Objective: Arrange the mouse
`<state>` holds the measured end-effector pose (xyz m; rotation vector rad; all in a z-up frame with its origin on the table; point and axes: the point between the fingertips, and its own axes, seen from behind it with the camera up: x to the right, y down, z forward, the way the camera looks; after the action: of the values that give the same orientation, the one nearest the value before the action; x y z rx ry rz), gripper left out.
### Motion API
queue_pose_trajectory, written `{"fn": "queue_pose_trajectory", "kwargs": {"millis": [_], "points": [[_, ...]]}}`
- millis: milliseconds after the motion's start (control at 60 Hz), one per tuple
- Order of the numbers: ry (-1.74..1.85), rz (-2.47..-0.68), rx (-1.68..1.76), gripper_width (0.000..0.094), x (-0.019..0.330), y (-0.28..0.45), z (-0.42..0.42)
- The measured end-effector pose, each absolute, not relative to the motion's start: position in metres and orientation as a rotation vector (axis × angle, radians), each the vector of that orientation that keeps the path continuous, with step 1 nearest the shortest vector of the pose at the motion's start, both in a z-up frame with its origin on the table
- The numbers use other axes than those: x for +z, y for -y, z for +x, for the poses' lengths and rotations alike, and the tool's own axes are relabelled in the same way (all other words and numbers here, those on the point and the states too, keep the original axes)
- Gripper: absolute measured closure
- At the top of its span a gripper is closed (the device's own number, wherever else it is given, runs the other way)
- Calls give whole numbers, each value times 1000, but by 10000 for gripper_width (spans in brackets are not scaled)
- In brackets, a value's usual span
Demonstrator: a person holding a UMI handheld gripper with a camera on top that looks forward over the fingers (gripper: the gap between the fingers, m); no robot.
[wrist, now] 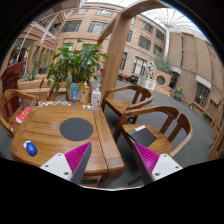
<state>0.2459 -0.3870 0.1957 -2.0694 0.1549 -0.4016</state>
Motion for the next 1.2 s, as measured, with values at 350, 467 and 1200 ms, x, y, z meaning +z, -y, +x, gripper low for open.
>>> {"fn": "queue_pose_trajectory", "kwargs": {"millis": [350, 467, 1200], "points": [[-119, -2177, -374, 84, 117, 398, 223], [-46, -2234, -263, 81, 75, 405, 170], [352, -2192, 87, 97, -9, 266, -111]]}}
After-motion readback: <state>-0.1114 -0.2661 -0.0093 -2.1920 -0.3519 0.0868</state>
